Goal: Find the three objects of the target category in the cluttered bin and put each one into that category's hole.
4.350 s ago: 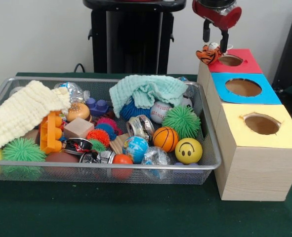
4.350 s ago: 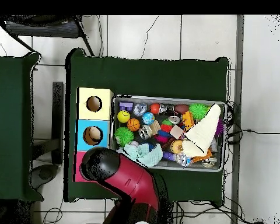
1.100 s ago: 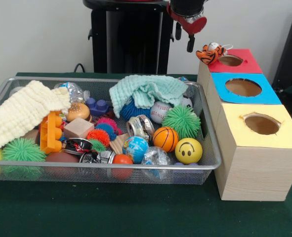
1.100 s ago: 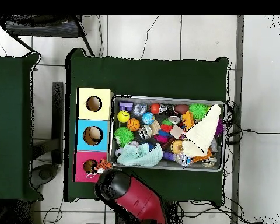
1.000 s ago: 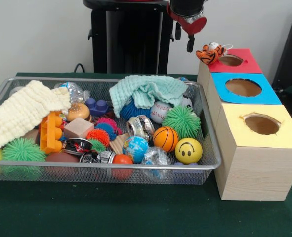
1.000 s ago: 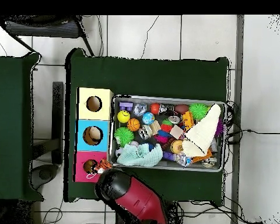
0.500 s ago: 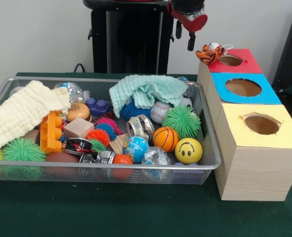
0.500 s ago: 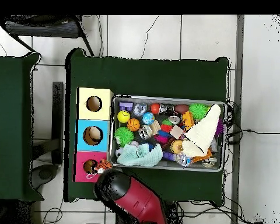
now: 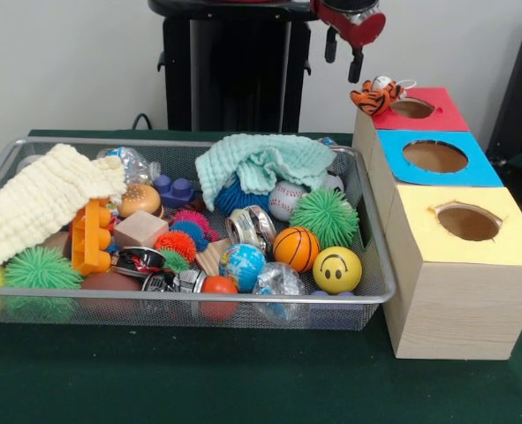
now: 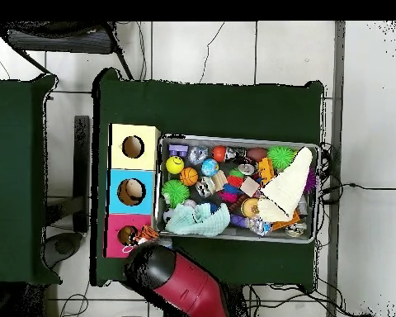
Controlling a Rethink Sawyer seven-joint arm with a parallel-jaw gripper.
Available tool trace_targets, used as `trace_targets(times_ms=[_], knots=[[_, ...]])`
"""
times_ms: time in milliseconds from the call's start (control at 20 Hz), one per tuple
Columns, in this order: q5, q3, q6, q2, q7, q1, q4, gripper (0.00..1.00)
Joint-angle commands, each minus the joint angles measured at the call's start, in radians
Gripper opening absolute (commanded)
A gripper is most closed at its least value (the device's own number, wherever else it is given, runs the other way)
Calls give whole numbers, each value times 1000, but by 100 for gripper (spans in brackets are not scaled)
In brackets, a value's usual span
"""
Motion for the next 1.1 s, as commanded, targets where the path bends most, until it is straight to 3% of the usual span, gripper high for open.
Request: trace_targets(times_ms=[50,650,1100], knots=[[57,49,32,-17,269,2,83,100],[109,99,-89,26,216,-30,147,100],[194,193,-191,39,218,-28,210,100]])
